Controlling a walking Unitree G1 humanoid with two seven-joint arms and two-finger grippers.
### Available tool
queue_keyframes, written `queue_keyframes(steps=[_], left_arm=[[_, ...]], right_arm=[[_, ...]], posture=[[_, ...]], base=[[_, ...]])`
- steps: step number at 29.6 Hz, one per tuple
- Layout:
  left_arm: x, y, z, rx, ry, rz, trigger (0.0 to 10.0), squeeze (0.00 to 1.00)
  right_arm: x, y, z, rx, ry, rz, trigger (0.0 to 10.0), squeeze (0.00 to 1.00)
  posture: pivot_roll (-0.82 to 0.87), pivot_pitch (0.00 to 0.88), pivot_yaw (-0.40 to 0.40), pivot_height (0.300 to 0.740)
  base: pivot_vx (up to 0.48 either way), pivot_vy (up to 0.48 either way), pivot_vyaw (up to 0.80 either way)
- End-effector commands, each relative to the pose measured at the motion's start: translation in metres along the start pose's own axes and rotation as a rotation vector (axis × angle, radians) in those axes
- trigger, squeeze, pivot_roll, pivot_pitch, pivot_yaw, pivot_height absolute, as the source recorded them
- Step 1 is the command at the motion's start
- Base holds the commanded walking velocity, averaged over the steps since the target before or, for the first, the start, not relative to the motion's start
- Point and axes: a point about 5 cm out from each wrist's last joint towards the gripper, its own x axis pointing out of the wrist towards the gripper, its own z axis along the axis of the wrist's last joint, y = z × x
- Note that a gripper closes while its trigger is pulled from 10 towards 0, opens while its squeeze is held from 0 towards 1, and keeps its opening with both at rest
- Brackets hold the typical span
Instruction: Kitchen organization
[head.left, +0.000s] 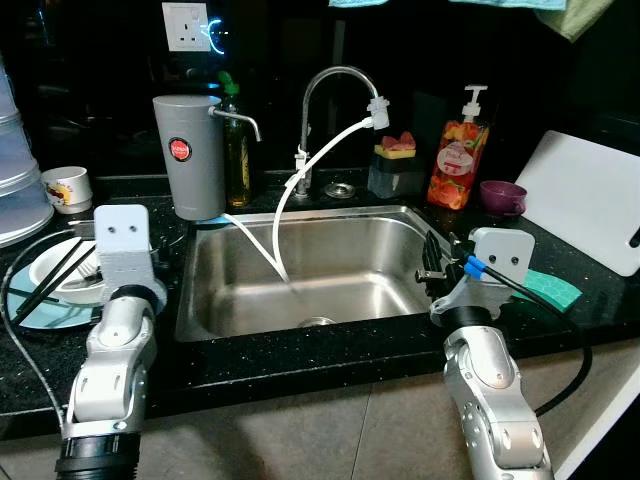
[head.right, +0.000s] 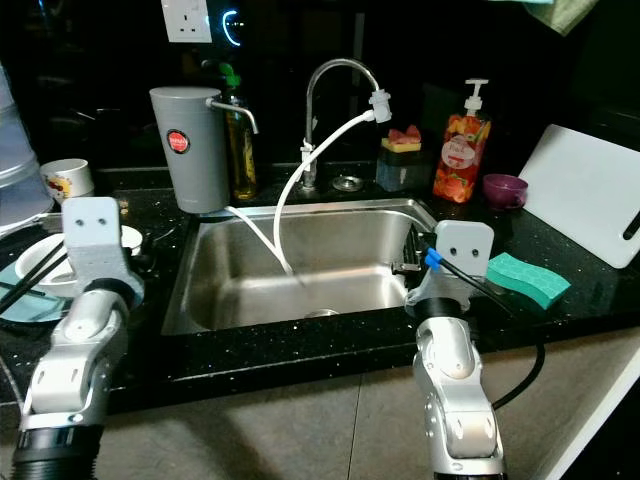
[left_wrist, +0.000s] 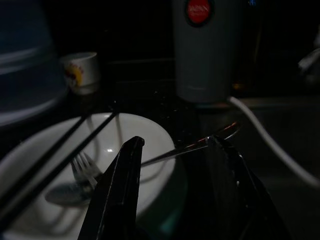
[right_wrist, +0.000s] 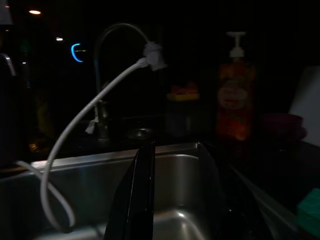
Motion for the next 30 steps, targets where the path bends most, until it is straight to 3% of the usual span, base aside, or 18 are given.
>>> queue_keyframes(steps=[1,3,8,12,15,20,24,30], left_arm=[[0.001,0.000,-0.004,0.037,0.021,-0.008,10.0,0.00],[0.002,0.002,-0.004,0.104,0.019,-0.024,10.0,0.00],[0.004,0.006,-0.005,0.133,0.037,-0.013,10.0,0.00],[0.006,0.012,-0.008,0.081,0.081,0.042,10.0,0.00],[0.008,0.013,-0.002,-0.023,0.045,0.046,10.0,0.00],[0.007,0.008,-0.005,0.038,0.051,-0.006,10.0,0.00],[0.002,-0.005,-0.009,0.263,0.016,-0.121,10.0,0.00],[-0.003,-0.012,-0.011,0.331,-0.012,-0.177,10.0,0.00]], right_arm=[[0.000,0.002,-0.003,0.004,0.022,0.009,10.0,0.00],[0.000,0.004,-0.004,0.008,0.024,0.016,10.0,0.00],[0.000,0.007,-0.004,0.011,0.026,0.023,10.0,0.00],[0.000,0.009,-0.004,0.015,0.026,0.025,10.0,0.00],[0.000,0.011,-0.005,0.018,0.027,0.026,10.0,0.00],[0.001,0.009,-0.005,0.013,0.026,0.021,10.0,0.00],[0.002,0.004,-0.003,0.006,0.017,0.011,10.0,0.00],[0.003,0.004,-0.002,0.005,0.015,0.010,10.0,0.00]], posture=[[0.04,0.005,-0.067,0.740],[0.04,0.005,-0.069,0.740],[0.05,0.004,-0.067,0.740],[0.05,0.004,-0.066,0.740],[0.04,0.002,-0.064,0.740],[0.04,0.001,-0.064,0.740],[0.04,0.001,-0.065,0.740],[0.04,0.002,-0.065,0.740]], base=[[0.000,0.000,0.00],[0.000,0.000,0.00],[0.000,0.000,0.00],[0.000,0.000,0.00],[0.000,0.000,0.00],[0.000,0.000,0.00],[0.000,0.000,0.00],[0.000,0.000,0.00]])
